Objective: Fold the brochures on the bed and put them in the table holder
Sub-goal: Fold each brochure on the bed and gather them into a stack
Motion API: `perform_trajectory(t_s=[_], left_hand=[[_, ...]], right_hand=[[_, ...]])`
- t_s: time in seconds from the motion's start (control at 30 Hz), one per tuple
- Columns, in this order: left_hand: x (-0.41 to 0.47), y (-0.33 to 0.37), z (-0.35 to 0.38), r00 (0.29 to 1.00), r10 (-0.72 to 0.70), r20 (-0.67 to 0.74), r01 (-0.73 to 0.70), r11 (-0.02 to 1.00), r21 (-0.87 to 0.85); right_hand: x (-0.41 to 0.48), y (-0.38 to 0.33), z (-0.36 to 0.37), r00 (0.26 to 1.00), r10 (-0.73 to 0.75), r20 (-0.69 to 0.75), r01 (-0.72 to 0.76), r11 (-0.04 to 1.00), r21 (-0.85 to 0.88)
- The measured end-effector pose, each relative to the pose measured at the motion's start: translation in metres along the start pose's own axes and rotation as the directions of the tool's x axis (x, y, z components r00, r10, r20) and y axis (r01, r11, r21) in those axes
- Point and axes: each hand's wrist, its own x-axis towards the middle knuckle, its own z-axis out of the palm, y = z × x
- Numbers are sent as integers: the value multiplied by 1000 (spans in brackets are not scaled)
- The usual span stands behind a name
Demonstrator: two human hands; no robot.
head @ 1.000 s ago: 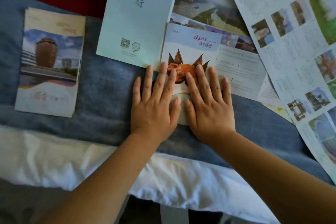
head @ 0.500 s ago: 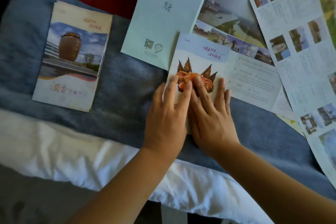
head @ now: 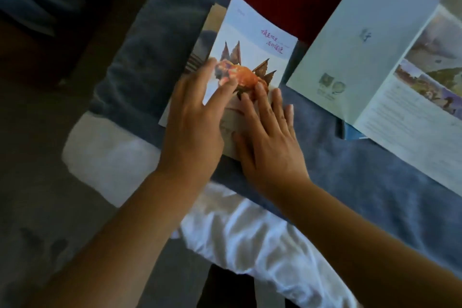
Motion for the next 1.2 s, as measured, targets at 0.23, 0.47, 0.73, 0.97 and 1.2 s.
perform_trajectory(t_s=[0.23, 0.47, 0.73, 0.97, 1.2], left_hand=[[17, -49, 2, 998, 54, 26, -54, 998, 23], [19, -51, 2, 985, 48, 168, -62, 995, 81], [19, -62, 1, 915, 67, 397, -83, 996, 23], [27, -61, 21, 878, -10, 479, -21, 998, 59], [31, -53, 23, 866, -35, 500, -62, 983, 175]], right_hand=[[28, -23, 10, 999, 15, -37, -16, 999, -27], [43, -22, -7, 998, 8, -67, -11, 998, -54], [107, -15, -35, 958, 129, 255, -47, 952, -303], [136, -30, -27, 902, 223, 370, -20, 878, -479], [138, -31, -24, 902, 246, 354, -44, 870, -492]])
